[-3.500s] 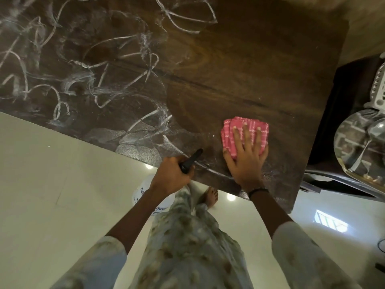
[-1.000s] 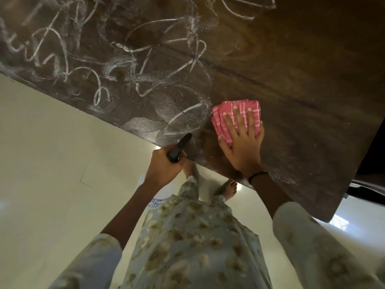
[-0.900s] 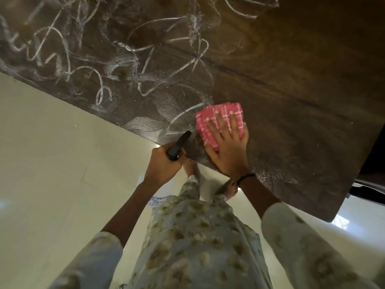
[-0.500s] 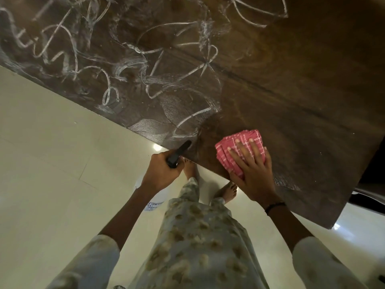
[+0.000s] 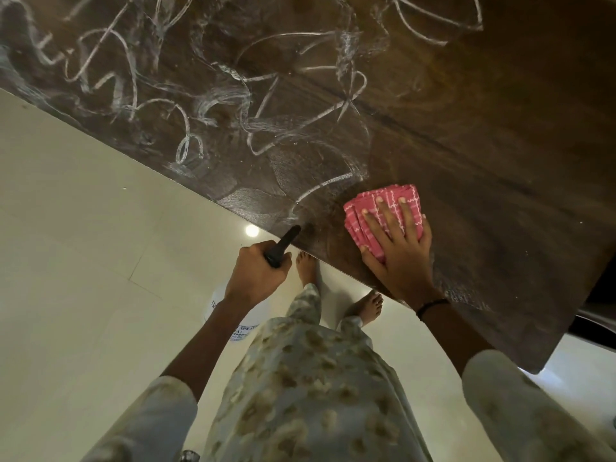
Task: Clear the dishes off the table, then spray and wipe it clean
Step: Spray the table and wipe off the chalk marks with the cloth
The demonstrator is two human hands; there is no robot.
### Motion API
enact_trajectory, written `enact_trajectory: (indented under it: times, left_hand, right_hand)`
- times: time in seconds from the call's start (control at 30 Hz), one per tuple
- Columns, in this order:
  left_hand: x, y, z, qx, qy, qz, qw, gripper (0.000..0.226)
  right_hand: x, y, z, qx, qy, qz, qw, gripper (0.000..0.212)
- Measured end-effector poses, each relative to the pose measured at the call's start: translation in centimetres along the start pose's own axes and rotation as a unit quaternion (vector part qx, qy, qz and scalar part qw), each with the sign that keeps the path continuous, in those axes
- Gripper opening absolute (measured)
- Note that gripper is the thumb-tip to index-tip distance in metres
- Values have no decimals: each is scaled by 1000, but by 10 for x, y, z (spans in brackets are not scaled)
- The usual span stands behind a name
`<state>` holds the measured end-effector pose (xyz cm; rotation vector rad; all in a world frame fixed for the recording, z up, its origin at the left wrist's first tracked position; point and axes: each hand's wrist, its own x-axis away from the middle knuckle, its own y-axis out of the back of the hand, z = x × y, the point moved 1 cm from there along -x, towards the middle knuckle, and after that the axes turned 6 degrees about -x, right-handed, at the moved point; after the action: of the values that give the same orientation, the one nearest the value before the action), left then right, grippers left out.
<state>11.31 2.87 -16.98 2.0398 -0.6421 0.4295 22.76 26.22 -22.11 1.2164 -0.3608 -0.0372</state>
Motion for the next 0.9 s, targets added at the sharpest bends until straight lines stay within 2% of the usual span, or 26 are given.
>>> enact_trajectory:
  times: [0.07, 0.17, 0.3, 0.4, 0.47, 0.53, 0.6, 0.7, 0.77, 0.83, 0.9]
  left_hand:
    - [-4, 3, 2, 8, 16, -3, 1000, 36]
    - [-9, 9, 3, 15, 13, -7, 1000, 24]
    - [-11, 18, 0, 47, -2, -32, 998, 21]
    - [-16, 24, -3, 51, -6, -33, 998, 24]
    - [-20, 28, -5, 53, -8, -39, 998, 20]
    - [-23, 30, -5, 54, -14, -47, 997, 17]
    - [-26, 32, -4, 55, -17, -48, 997, 17]
    - [-30, 35, 0, 63, -13, -50, 997, 16]
    - [-31, 38, 1, 71, -9, -51, 996, 15]
    - [-32, 40, 4, 77, -3, -49, 996, 15]
    - [-33, 42, 5, 78, 5, -46, 996, 17]
  right_hand:
    - [-19, -2, 17, -18, -1, -13, 1000, 66]
    - [-43, -8, 52, -44, 16, -21, 999, 66]
    - [-46, -24, 96, -37, 93, -5, 995, 63]
    - [-27, -31, 88, -20, 190, 14, 981, 58]
    - [-18, -28, 64, -14, 222, 21, 975, 60]
    - [-17, -20, 43, -16, 211, 11, 977, 63]
    - [-27, -11, 32, -13, 163, -6, 987, 64]
    - [-58, -7, 49, -26, 73, -31, 997, 63]
    - [-78, -10, 76, -36, 42, -34, 998, 64]
    - [-89, -16, 107, -36, 62, -25, 997, 62]
    - [-86, -24, 130, -34, 122, -18, 992, 56]
